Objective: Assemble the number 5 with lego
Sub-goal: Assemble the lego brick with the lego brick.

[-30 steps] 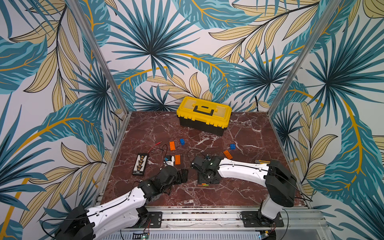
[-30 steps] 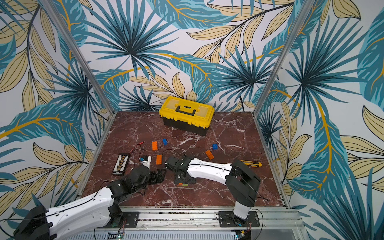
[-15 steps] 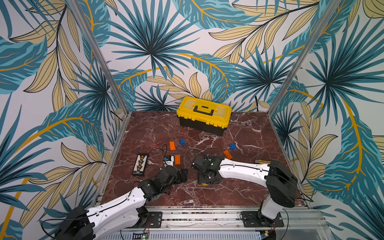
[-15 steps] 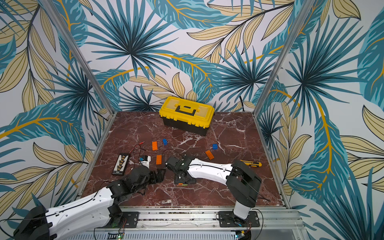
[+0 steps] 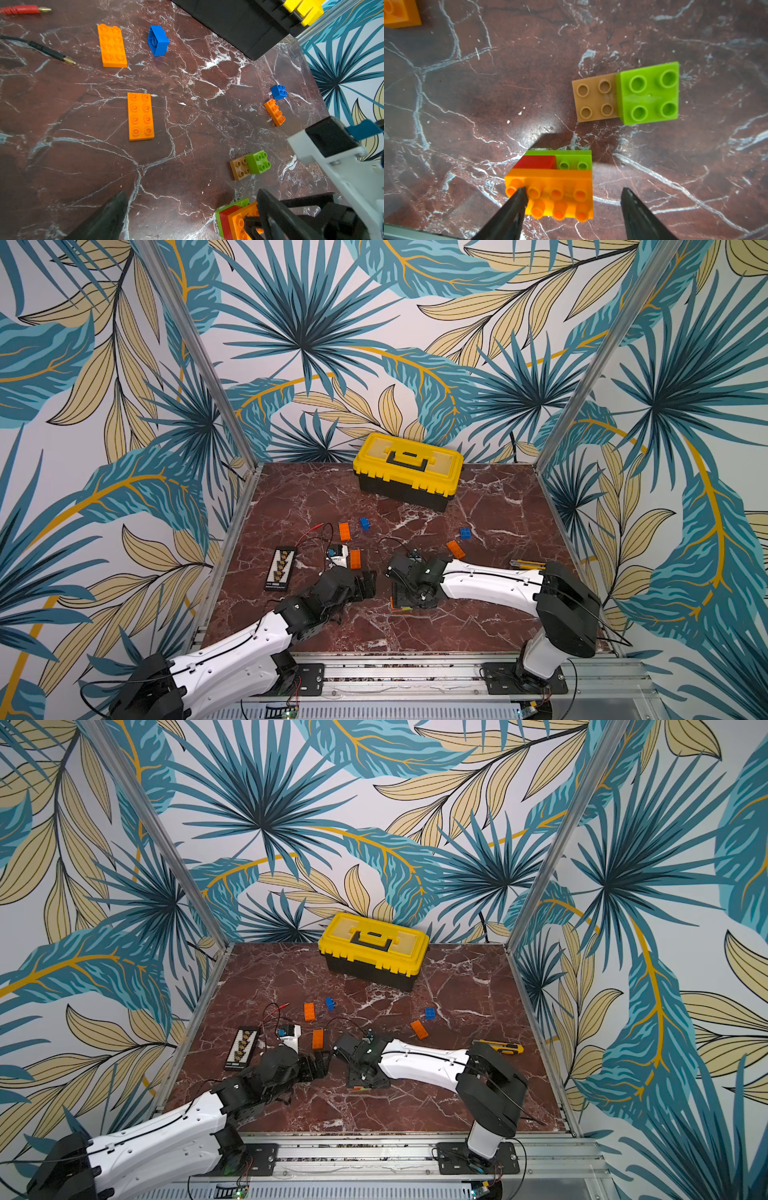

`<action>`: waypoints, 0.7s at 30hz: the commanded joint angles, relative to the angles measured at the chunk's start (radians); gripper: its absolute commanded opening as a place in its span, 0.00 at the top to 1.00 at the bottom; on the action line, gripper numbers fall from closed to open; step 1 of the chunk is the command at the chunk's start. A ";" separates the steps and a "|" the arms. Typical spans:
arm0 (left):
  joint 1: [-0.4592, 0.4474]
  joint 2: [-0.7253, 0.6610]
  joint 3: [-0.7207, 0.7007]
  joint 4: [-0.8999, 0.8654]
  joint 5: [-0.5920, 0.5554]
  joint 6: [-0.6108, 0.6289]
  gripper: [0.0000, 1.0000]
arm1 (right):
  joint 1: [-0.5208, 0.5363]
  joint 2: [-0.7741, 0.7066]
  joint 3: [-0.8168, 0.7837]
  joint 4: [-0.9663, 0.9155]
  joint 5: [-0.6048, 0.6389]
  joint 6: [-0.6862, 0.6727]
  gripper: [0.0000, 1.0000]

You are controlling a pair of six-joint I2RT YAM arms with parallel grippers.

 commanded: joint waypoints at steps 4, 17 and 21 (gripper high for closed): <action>0.013 -0.030 0.074 -0.035 -0.016 0.044 0.00 | -0.001 -0.078 -0.035 0.016 0.062 0.004 0.24; 0.024 -0.125 0.081 -0.092 -0.013 0.069 0.00 | 0.000 -0.209 -0.107 0.100 0.134 0.019 0.01; 0.025 -0.122 0.074 -0.068 -0.006 0.063 0.00 | -0.001 -0.194 -0.056 0.019 0.138 0.016 0.01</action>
